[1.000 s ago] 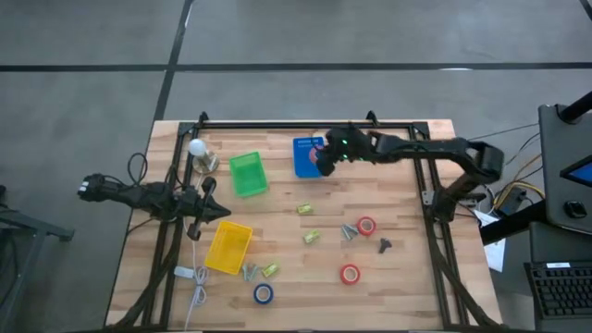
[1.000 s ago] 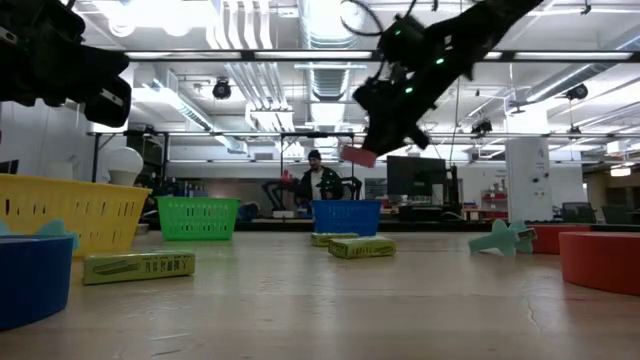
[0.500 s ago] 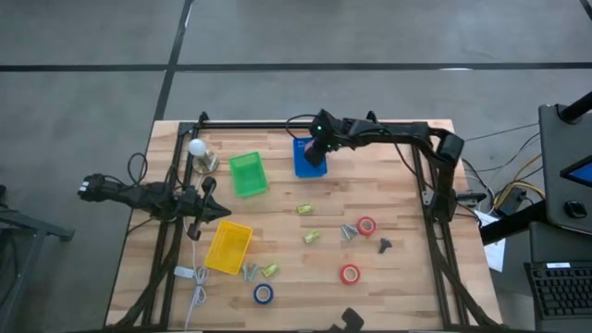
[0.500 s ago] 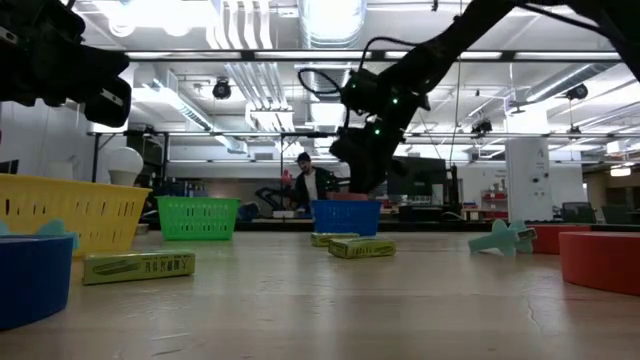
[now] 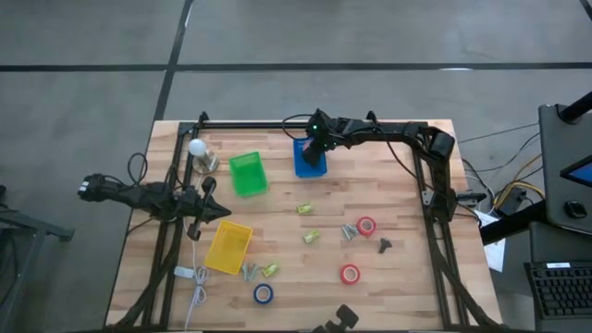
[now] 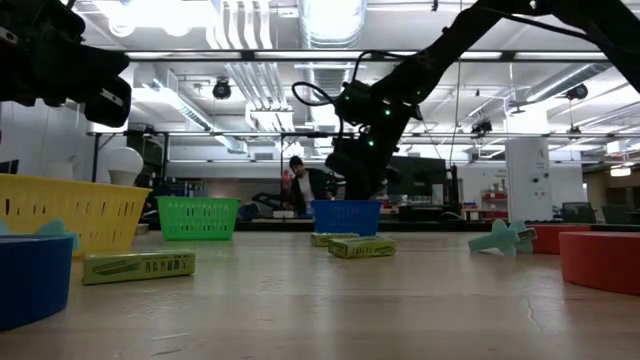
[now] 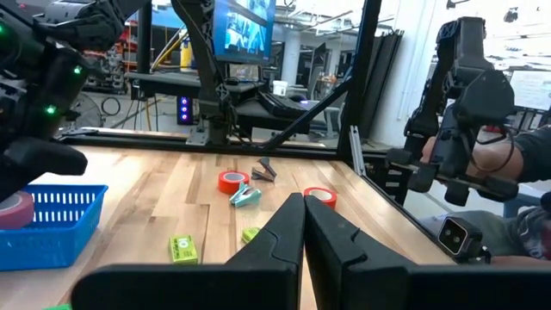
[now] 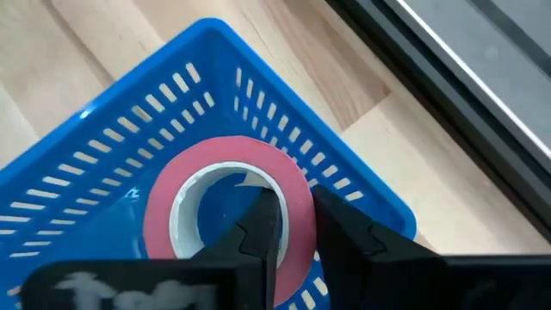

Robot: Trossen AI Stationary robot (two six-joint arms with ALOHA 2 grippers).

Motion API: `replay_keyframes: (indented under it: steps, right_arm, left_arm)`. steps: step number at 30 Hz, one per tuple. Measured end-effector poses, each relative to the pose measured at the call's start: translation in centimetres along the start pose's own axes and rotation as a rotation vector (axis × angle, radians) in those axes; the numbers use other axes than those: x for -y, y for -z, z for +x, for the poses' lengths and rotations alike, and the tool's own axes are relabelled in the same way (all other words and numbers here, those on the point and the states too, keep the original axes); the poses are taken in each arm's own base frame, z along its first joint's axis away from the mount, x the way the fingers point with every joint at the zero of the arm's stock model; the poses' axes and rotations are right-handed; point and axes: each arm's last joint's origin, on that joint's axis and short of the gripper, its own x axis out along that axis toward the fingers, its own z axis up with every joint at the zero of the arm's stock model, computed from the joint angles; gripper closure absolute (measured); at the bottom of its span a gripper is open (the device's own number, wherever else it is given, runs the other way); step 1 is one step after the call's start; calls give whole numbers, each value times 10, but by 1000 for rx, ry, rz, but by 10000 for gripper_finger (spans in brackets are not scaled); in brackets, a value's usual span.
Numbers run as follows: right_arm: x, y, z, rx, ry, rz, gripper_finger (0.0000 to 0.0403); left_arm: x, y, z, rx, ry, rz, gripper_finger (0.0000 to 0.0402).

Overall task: Pick and place Stapler, Stapler remover, tape
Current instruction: Put the pink tape into the blue bin, then put the top red tape into the blue bin

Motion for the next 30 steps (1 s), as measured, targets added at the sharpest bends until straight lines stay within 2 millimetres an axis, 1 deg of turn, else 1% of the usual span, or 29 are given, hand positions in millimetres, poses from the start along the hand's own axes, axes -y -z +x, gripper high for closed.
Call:
replay_keyframes:
  steps: [6,10,14,18,21,24,26,30]
  right_arm:
    - [0,-4,-9,23,-5,-3,276]
    - [-1,-6,-18,34,-8,-5,237]
    - [-6,-6,-42,20,-18,-26,211]
    - [-21,0,-72,22,-44,-70,201]
    - [-35,10,-93,23,-73,-103,200]
    - [-47,26,-114,20,-104,-134,200]
    - [-54,40,-125,14,-123,-144,200]
    - [-59,69,-145,9,-158,-107,200]
  left_arm:
    - [0,0,0,0,0,0,387]
    - [0,0,0,0,1,0,387]
    - [0,0,0,0,2,0,387]
    - [0,0,0,-1,3,0,387]
    - [0,0,0,-2,3,0,387]
    - [0,0,0,-3,3,0,387]
    - [0,1,0,-6,2,0,387]
    - [0,1,0,-7,2,1,387]
